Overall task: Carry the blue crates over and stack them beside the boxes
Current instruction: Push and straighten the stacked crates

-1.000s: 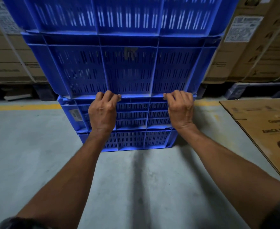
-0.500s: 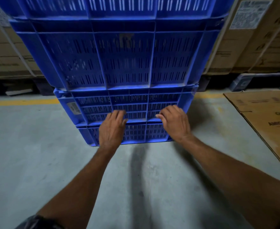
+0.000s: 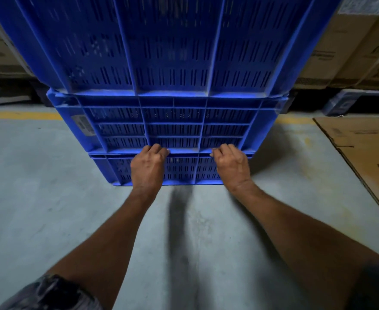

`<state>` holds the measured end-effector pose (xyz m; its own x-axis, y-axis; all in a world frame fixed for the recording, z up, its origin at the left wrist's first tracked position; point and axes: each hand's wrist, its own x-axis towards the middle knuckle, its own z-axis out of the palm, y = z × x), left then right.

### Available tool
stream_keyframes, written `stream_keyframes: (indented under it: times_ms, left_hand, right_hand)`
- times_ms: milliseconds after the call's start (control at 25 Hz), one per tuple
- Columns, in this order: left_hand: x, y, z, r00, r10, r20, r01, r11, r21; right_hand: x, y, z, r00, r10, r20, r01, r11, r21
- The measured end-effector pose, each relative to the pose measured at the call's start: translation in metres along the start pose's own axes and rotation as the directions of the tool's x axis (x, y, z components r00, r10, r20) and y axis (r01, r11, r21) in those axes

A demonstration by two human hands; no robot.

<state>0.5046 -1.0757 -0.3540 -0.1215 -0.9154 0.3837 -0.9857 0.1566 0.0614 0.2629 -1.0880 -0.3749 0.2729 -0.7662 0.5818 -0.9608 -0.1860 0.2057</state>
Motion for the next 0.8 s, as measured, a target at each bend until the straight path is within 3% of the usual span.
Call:
stream_keyframes:
  times_ms: [120, 200, 280, 360, 400, 480, 560, 680, 800]
  left_hand:
    - [0.0, 0.011, -0.017, 0.999, -0.027, 0.043, 0.029, 0.999, -0.037]
    - [0.007, 0.031, -0.04, 0.995, 0.084, -0.051, -0.087, 0.994, -0.063]
    - [0.02, 0.065, -0.069, 0.952, 0.242, -0.189, -0.261, 0.962, -0.082]
    - [0.043, 0.103, -0.097, 0.894, 0.295, -0.336, -0.349, 0.93, -0.112]
    - [0.058, 0.121, -0.11, 0.886, 0.286, -0.366, -0.353, 0.927, -0.129]
    - [0.082, 0.15, -0.129, 0.913, 0.247, -0.324, -0.314, 0.934, -0.171]
    - [0.094, 0.169, -0.135, 0.935, 0.235, -0.265, -0.285, 0.944, -0.168]
    - [0.097, 0.178, -0.13, 0.94, 0.241, -0.24, -0.294, 0.93, -0.219]
    - [0.106, 0.176, -0.126, 0.93, 0.243, -0.275, -0.314, 0.915, -0.252]
  right_hand:
    - [0.004, 0.001, -0.03, 0.992, 0.097, -0.076, -0.082, 0.979, 0.184]
    - [0.015, 0.013, -0.074, 0.935, 0.267, -0.234, -0.193, 0.935, 0.296]
    - [0.033, 0.038, -0.112, 0.76, 0.55, -0.345, -0.372, 0.805, 0.462]
    - [0.049, 0.065, -0.129, 0.572, 0.775, -0.267, -0.519, 0.595, 0.614]
    - [0.054, 0.077, -0.131, 0.536, 0.828, -0.163, -0.576, 0.5, 0.647]
    - [0.062, 0.096, -0.129, 0.593, 0.802, 0.07, -0.643, 0.419, 0.641]
    - [0.067, 0.103, -0.135, 0.684, 0.703, 0.194, -0.614, 0.413, 0.672]
    - [0.066, 0.106, -0.149, 0.755, 0.594, 0.277, -0.526, 0.297, 0.797]
    - [0.062, 0.104, -0.154, 0.729, 0.643, 0.235, -0.562, 0.365, 0.742]
